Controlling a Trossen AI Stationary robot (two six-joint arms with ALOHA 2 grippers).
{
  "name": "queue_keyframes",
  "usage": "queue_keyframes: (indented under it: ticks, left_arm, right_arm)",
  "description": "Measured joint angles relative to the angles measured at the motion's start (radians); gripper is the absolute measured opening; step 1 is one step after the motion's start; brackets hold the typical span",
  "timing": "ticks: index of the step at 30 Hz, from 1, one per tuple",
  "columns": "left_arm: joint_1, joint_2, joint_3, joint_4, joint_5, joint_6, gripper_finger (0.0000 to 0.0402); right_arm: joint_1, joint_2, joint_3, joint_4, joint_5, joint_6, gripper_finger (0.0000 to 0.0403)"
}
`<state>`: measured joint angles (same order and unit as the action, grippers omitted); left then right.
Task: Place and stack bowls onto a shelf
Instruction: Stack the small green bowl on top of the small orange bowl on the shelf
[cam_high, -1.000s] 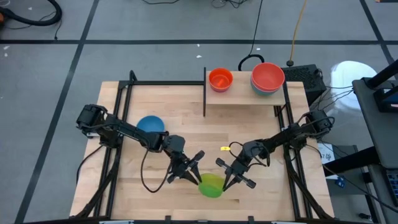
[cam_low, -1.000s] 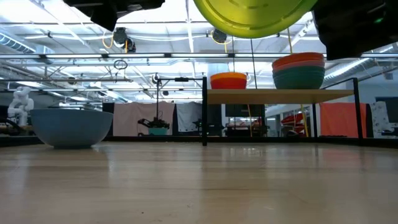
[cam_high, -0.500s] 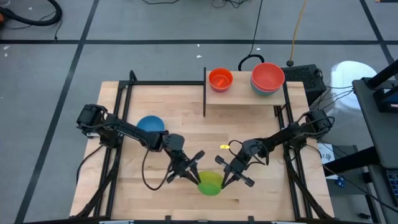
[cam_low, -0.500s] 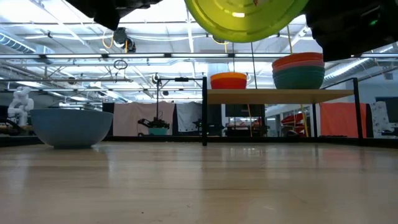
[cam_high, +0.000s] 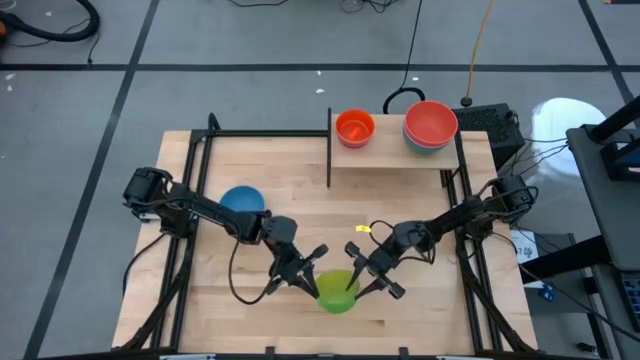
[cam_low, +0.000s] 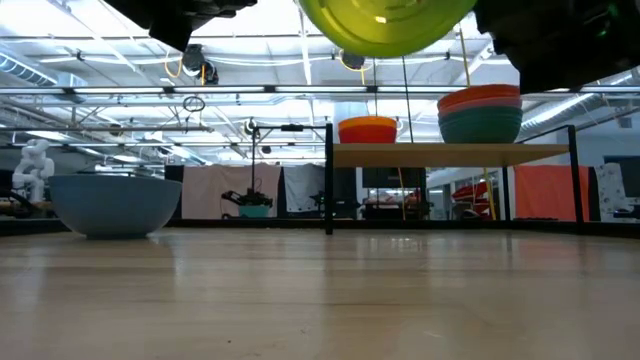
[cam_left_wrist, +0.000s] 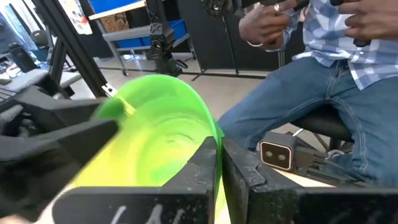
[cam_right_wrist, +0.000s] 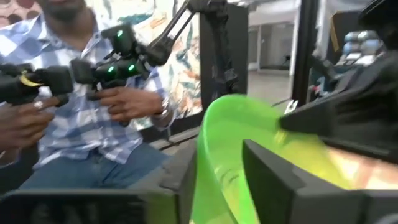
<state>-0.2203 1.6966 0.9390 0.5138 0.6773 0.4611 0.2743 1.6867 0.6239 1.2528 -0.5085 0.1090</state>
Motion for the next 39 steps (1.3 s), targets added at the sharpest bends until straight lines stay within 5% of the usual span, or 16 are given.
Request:
queue_keyframes:
  ticks: [9, 20, 31, 39]
  left_arm:
    - [0.003, 0.0, 0.001, -0.017, -0.096, -0.012, 0.0009]
    - [-0.004, 0.0, 0.001, -0.073, -0.158, -0.025, 0.0005]
    - [-0.008, 0.0, 0.001, -0.131, -0.323, -0.081, 0.0008]
    - [-0.002, -0.028, 0.001, -0.17, -0.417, -0.096, 0.0007]
  right_arm:
    - [-0.007, -0.003, 0.0, 0.2, 0.111, 0.014, 0.0213]
    - [0.01, -0.061, -0.01, 0.171, 0.357, -0.058, 0.0232]
    - [0.135, -0.363, -0.061, -0.348, 0.633, -0.093, 0.0212]
    - [0.307, -0.421, -0.061, -0.491, 0.923, -0.108, 0.0205]
